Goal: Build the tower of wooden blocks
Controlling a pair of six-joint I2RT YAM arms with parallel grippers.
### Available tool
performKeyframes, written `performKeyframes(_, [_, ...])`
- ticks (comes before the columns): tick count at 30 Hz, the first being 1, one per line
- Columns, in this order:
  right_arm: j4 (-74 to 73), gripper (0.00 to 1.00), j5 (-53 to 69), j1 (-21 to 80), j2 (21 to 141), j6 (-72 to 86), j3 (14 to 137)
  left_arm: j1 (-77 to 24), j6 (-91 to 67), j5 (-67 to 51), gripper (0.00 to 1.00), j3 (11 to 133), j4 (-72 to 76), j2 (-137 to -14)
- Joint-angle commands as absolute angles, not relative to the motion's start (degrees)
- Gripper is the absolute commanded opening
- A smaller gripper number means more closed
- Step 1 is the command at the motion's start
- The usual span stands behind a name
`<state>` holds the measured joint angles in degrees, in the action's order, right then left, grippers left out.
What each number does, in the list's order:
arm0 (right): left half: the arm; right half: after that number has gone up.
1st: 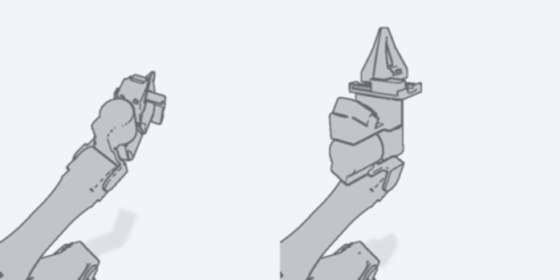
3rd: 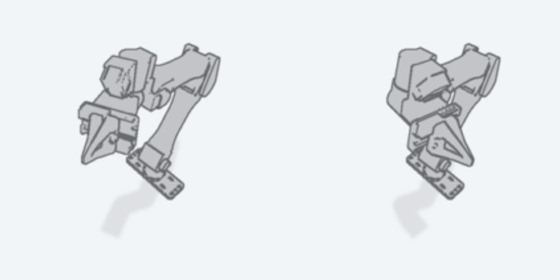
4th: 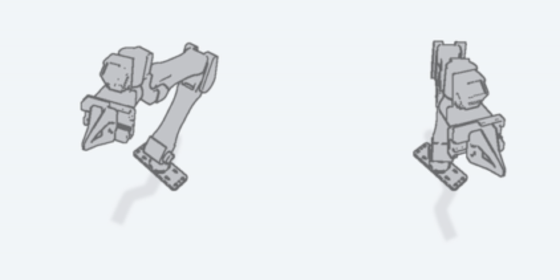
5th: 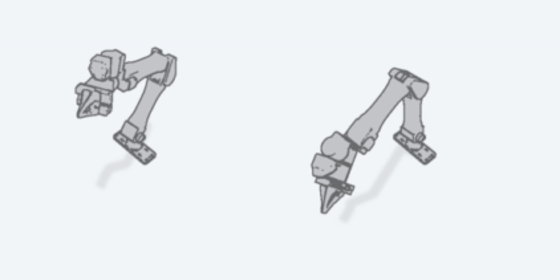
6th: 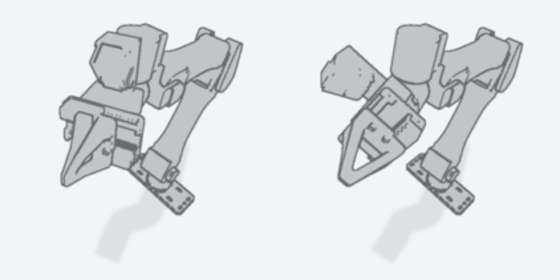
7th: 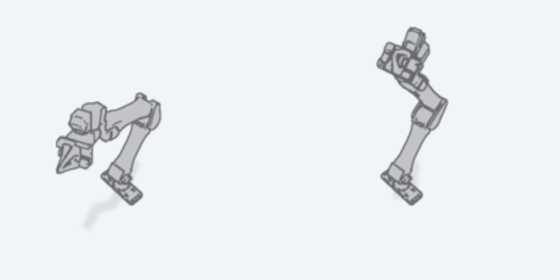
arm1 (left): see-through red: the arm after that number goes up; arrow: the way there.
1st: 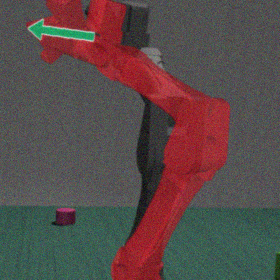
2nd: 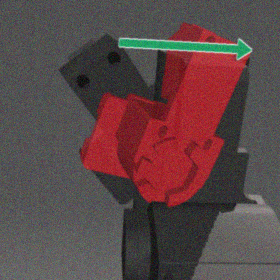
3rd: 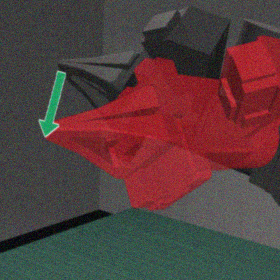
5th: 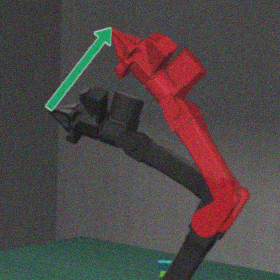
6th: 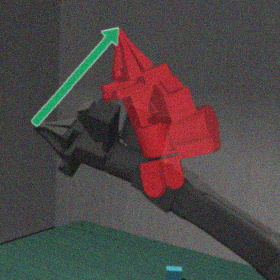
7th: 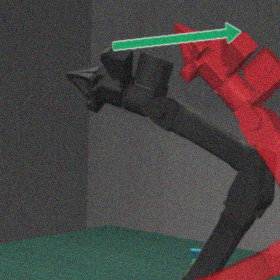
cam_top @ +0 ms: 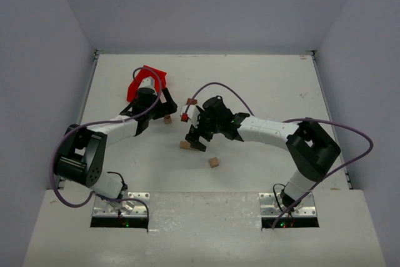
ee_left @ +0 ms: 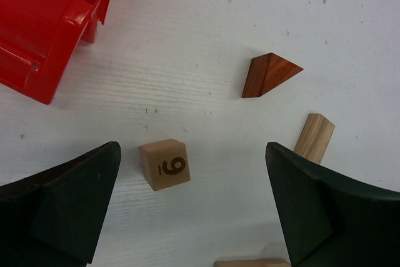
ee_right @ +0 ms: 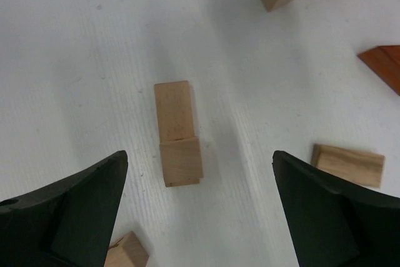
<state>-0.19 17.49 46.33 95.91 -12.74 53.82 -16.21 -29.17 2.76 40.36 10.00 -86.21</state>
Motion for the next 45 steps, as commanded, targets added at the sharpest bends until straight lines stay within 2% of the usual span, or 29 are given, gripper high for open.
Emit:
performKeyframes(1, [5.45,0.99,7.48,46.49,89.47,-5.19,52.56,-17.14,-30.50,4.83,0.96,42.96,8.50,-87.54])
performKeyframes(2, [6.67,0.99,1.93,46.37,87.22,-2.87,50.95,-17.27,-30.69,5.54,0.92,43.17,7.79,-88.12])
performKeyframes(5, [6.74,0.99,-4.82,46.00,84.28,-0.51,48.66,-17.75,-30.82,6.17,0.84,43.50,6.67,-89.40])
performKeyframes(9, [6.33,0.99,-9.28,45.12,81.73,2.29,46.14,-18.50,-31.11,7.47,0.75,45.06,4.29,-91.72])
performKeyframes(12, [6.35,0.99,-10.84,44.54,81.19,3.16,45.14,-18.83,-31.29,8.00,0.70,46.04,3.15,-93.08])
performKeyframes(13, [6.42,0.99,-11.31,44.21,81.12,3.44,44.45,-19.19,-31.29,8.01,0.64,46.62,2.52,-93.98])
performKeyframes(15, [6.42,0.99,-12.61,44.08,80.96,3.65,43.92,-19.80,-31.29,8.44,0.59,47.39,1.78,-94.63])
performKeyframes(19, [6.90,0.99,-13.66,43.37,80.71,3.91,42.61,-21.03,-31.50,10.16,0.53,48.50,0.29,-95.34])
performKeyframes(24, [7.85,0.99,-13.62,42.51,80.36,4.13,41.13,-22.42,-31.67,12.31,0.38,50.28,-3.43,-96.01])
performKeyframes(29, [9.25,0.99,-12.78,41.86,79.24,4.22,39.11,-24.16,-31.54,15.10,0.19,51.71,-5.79,-95.23])
performKeyframes(36, [10.37,0.99,-11.16,40.86,78.13,4.31,37.61,-25.79,-30.65,15.82,0.13,52.81,-8.38,-94.16])
performKeyframes(45, [10.85,0.99,-9.16,39.52,77.14,4.52,36.61,-32.64,-30.78,14.54,0.11,47.88,-12.42,-82.30])
